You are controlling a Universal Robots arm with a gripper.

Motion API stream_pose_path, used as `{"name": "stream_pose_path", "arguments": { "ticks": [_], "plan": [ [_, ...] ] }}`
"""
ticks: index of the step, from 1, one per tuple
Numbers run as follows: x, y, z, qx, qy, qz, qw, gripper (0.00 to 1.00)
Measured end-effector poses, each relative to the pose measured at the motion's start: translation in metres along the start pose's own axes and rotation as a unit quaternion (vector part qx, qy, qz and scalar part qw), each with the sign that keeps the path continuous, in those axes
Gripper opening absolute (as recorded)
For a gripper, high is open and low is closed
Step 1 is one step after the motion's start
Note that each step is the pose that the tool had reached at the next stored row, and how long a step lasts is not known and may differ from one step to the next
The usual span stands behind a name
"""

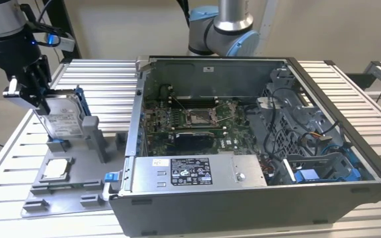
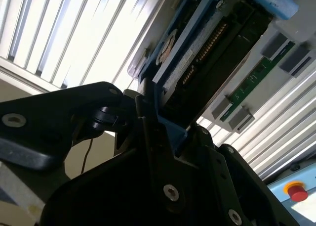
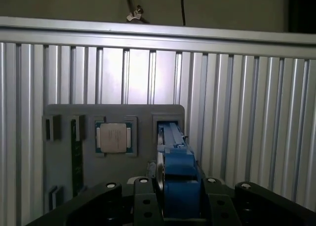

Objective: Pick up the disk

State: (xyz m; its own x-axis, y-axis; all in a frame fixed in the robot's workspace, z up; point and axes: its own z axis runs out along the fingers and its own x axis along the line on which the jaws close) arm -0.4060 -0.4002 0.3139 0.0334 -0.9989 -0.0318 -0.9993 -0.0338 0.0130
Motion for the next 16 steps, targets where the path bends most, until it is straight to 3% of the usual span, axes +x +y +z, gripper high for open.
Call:
{"name": "stream_pose_path", "arguments": {
  "ticks": [16],
  "plan": [
    [-0.0005,0.0002,-0.0153,-0.0005,0.0000,0.000,1.00000,0.00]
  ]
}}
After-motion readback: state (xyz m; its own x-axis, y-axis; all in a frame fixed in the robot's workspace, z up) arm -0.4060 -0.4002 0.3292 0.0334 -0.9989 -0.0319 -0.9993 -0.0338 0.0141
